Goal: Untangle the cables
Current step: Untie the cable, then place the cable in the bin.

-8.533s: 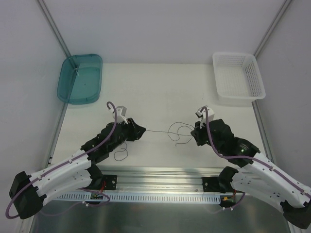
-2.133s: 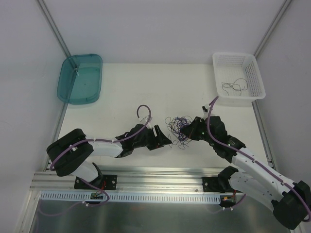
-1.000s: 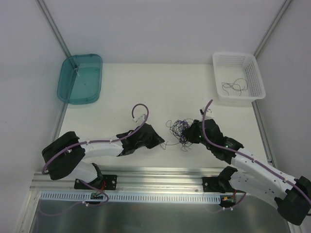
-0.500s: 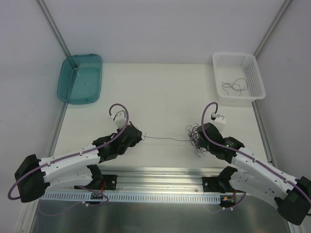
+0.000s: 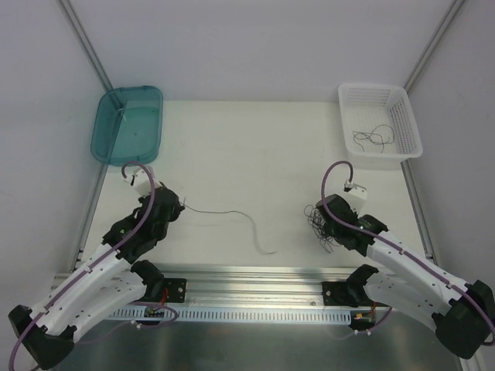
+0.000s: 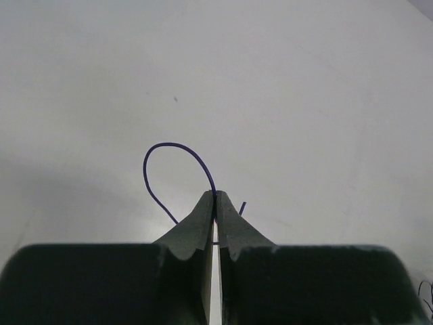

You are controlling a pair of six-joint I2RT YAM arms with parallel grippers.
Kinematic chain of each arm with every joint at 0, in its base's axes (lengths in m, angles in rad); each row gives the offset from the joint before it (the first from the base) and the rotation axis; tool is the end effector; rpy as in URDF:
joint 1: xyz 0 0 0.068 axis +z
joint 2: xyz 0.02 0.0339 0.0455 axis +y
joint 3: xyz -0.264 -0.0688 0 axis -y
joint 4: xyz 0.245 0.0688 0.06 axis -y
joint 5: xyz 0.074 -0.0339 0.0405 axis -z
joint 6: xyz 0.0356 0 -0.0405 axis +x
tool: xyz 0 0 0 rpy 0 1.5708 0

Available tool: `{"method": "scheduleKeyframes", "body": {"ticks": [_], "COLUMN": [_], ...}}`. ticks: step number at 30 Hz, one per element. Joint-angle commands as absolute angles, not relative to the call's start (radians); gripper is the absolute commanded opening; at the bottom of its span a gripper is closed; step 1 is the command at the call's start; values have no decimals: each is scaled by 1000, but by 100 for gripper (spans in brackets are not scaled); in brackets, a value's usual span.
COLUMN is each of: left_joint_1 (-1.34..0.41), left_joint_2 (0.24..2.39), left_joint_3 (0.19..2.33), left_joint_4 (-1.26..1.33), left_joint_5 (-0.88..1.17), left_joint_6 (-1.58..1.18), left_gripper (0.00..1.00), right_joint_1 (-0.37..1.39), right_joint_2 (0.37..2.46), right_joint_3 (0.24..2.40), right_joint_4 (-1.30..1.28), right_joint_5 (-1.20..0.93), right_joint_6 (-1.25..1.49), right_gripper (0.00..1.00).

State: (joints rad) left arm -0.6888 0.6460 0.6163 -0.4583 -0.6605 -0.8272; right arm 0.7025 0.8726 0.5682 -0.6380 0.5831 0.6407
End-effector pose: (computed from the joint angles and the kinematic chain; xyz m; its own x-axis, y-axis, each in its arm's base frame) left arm 0.1266 -0.0760 0.2772 -0.3066 -0.5005 -0.8096 -0.2098 0.8652 -0.4554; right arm 0.1371 0.0903 0.2156 -0.6697 0.0868 -0.7375 0.1347 0.9909 -0.0057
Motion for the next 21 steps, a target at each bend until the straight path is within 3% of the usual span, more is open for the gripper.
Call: {"method": "scheduleKeyframes", "body": {"ticks": [1, 11, 16, 21], "left_joint_1": [-594, -453, -453, -451], "left_joint_2": [621, 698, 764, 807], "left_joint_3": [742, 926, 940, 998], "left_joint_4": [-618, -690, -641, -612], "left_joint_5": [-693, -683, -537, -572], "left_joint_6": [-683, -515, -499, -454], "left_gripper": [0, 0, 0, 0], "right_joint_1": [664, 548, 551, 577], "right_joint_2": [864, 827, 864, 939], "right_joint_3": [583, 603, 617, 618], "right_joint_4": [-678, -669, -586, -483], "right_joint_5": [612, 549, 393, 169], "right_joint_6": [621, 529, 440, 371], "right_gripper": [21, 21, 21, 27]}}
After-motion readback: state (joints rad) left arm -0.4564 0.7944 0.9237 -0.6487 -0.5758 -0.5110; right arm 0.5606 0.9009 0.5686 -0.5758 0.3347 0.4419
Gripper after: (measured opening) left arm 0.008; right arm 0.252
